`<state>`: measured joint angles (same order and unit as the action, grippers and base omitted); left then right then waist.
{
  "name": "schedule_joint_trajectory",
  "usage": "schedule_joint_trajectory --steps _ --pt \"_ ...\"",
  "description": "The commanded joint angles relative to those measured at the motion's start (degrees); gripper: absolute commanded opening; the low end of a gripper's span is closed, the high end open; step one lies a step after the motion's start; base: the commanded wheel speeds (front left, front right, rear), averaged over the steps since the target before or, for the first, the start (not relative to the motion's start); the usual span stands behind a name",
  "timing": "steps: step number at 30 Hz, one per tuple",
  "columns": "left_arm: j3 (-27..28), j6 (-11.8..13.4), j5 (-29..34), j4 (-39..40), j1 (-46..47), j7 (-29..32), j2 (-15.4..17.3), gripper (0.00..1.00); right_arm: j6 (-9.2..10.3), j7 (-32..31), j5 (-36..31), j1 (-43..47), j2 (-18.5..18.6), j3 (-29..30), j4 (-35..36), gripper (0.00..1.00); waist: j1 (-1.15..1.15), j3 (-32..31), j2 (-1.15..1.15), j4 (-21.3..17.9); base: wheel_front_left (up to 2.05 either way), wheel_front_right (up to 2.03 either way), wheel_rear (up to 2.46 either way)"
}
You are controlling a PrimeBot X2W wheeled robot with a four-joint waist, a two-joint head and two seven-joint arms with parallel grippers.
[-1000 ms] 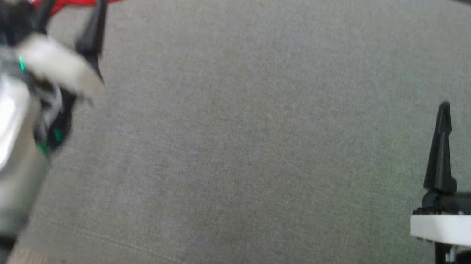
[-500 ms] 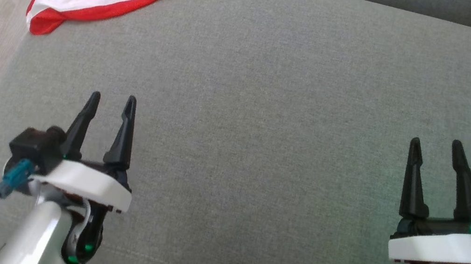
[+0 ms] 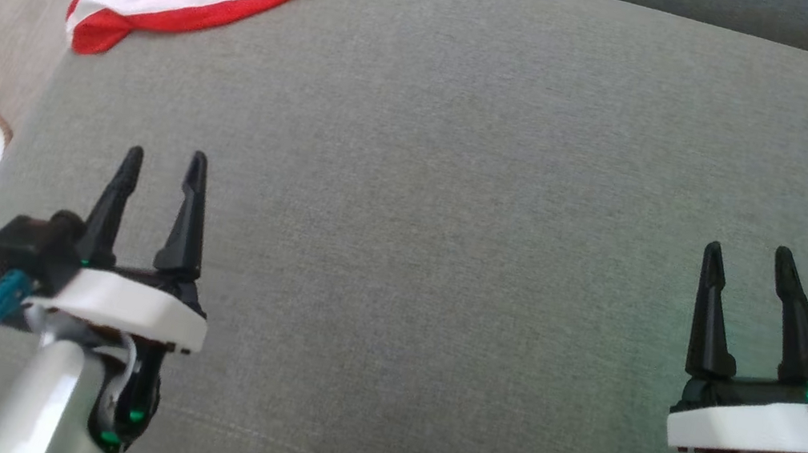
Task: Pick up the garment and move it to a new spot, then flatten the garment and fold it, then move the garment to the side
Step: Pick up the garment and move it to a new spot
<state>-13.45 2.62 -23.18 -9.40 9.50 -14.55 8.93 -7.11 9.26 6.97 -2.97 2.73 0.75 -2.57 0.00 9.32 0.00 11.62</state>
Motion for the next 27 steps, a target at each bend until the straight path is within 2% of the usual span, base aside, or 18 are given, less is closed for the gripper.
schedule_joint_trajectory --steps 1,10,15,20,26,27 --pt "3.0 0.6 0.9 2.3 1.3 -0.4 1.0 1.0 -0.37 0.4 -0.4 -1.9 0.2 -1.0 2.1 1.0 0.0 0.4 0.0 1.0 0.0 0.0 0.0" --pt "7.2 1.4 0.8 2.8 0.2 -0.4 0.8 1.0 -0.37 -1.1 -2.2 -2.2 0.1 0.1 3.9 1.0 0.0 1.6 0.0 6.7 0.0 0.0 0.0" --pt "9.2 1.3 0.8 1.7 1.9 -0.4 1.8 1.0 -0.37 -2.6 -3.5 -2.6 0.1 -0.1 5.9 1.0 0.0 3.5 0.0 9.5 0.0 0.0 0.0" --pt "10.2 0.6 0.5 -2.2 7.0 0.2 3.7 1.0 -0.37 -5.0 -5.4 -3.1 0.1 -0.5 8.9 1.0 0.0 7.0 0.0 11.3 0.0 0.0 0.0" --pt "8.6 -2.5 1.2 -10.5 21.1 5.1 7.4 1.0 -0.37 -8.6 -9.0 -5.8 0.1 -1.3 14.2 1.0 0.0 13.6 0.0 11.7 0.0 0.0 0.0" --pt "8.6 -2.5 1.2 -10.5 21.1 5.1 7.4 1.0 -0.37 -8.6 -9.0 -5.8 0.1 -1.3 14.2 1.0 0.0 13.6 0.0 11.7 0.0 0.0 0.0"
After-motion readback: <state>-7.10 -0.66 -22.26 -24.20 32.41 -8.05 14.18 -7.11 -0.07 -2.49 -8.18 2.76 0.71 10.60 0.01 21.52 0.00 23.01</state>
